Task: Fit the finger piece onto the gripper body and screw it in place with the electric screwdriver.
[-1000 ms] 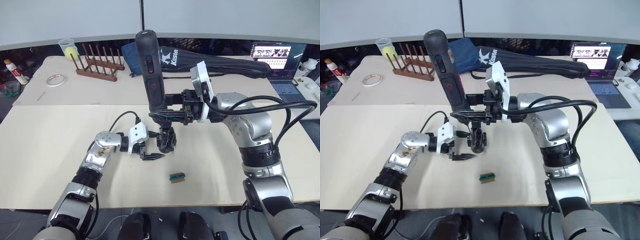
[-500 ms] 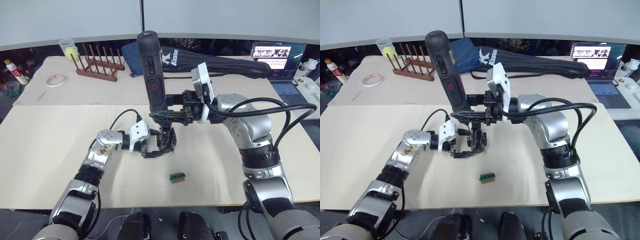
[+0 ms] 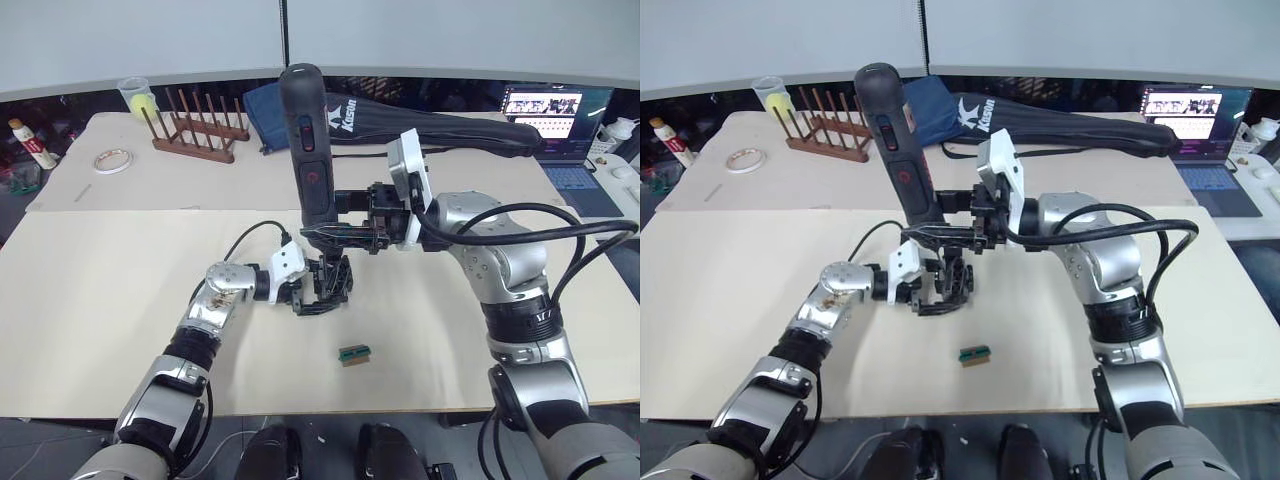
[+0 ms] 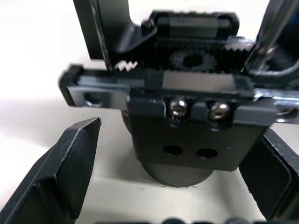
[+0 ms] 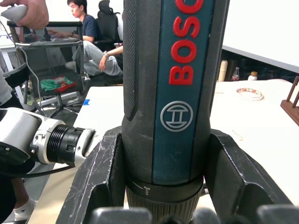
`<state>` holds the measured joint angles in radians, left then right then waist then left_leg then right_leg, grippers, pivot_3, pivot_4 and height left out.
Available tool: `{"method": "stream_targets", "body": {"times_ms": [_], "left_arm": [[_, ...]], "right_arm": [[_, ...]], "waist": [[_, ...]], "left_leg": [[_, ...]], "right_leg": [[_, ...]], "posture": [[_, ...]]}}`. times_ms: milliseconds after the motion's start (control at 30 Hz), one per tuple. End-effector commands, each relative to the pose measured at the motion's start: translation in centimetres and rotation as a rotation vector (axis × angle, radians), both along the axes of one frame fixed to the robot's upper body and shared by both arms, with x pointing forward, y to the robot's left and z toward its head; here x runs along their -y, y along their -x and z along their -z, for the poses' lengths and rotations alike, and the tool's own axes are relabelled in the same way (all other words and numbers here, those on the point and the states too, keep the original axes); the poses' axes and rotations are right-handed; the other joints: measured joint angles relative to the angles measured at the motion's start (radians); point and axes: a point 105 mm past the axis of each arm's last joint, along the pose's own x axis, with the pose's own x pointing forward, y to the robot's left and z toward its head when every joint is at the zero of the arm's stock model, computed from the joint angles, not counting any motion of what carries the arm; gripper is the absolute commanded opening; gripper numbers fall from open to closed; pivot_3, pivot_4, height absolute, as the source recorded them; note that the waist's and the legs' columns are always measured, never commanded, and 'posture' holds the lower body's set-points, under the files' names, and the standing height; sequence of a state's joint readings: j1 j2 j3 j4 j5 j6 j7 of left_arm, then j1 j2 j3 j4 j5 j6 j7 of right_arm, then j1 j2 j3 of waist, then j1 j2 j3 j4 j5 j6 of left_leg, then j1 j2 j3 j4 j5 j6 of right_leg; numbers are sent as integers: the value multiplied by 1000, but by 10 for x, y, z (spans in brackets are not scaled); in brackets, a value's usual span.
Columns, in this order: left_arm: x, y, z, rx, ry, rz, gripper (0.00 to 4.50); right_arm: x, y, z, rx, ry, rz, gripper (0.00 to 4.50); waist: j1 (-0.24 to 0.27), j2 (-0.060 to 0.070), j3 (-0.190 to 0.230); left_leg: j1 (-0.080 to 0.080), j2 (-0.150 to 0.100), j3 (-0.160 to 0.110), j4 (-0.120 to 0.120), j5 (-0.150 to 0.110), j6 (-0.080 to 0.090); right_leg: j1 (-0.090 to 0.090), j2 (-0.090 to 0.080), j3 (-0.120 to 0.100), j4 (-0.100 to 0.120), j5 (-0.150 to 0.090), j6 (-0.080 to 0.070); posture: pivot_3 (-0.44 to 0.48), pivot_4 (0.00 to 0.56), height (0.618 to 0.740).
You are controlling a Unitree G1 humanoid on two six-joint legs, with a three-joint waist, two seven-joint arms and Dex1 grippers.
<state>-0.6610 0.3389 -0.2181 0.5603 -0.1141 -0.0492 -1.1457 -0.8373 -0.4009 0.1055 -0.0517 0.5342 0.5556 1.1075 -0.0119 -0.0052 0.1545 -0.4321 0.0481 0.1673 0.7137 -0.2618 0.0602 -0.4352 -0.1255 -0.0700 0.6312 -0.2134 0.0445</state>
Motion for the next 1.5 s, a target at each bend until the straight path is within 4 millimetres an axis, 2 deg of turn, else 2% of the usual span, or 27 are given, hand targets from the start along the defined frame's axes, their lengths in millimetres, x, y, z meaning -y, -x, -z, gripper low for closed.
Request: {"method": "stream_targets", "body": {"times_ms": [33, 133, 200, 500, 800, 1167, 1500], "left_arm": [[6, -2, -9, 43, 10, 16, 4257], [5, -1, -2, 33, -6, 24, 3292], [3, -1, 1, 29, -8, 20, 2349], [3, -3, 2, 27, -14, 21, 2327], [1, -6, -1, 37, -17, 21, 2327], [-3, -7, -3, 44, -20, 10, 2327], [-8, -10, -5, 49, -24, -3, 2327]], "right_arm": [[5, 2, -4, 32, -12, 13, 1966], [6, 2, -6, 37, -23, 24, 1966], [6, 2, -6, 38, -34, 36, 1966], [10, 16, 9, -2, -11, -30, 1965], [17, -13, 26, -34, 13, 95, 1959], [9, -8, 45, -69, 121, 26, 1959], [8, -3, 54, -88, 157, -3, 1958]], "waist": [[0, 0, 0], [1, 0, 0], [2, 0, 0], [3, -1, -1], [1, -1, -1], [-1, -1, -3], [-2, -1, -5]], "left_leg": [[0, 0, 0, 0, 0, 0], [0, 0, 0, 0, 0, 0], [0, 0, 0, 1, 0, 0], [1, 0, -2, 0, 0, 0], [9, 1, -3, 0, -1, 1], [10, 1, -3, 0, -1, 2], [10, 2, -3, 0, -1, 2]], "right_leg": [[0, 0, 0, 0, 0, 0], [0, 0, 0, 0, 0, 0], [0, 0, 0, 0, 0, 0], [2, 0, 0, 0, 0, 0], [10, 0, -1, -2, 0, 0], [11, -1, -1, -1, 0, 0], [11, -1, -1, -1, 0, 0]], "posture": [[0, 150, 740], [0, 150, 740], [0, 150, 740], [0, 150, 740], [0, 150, 740], [0, 150, 740], [0, 150, 740]]}}
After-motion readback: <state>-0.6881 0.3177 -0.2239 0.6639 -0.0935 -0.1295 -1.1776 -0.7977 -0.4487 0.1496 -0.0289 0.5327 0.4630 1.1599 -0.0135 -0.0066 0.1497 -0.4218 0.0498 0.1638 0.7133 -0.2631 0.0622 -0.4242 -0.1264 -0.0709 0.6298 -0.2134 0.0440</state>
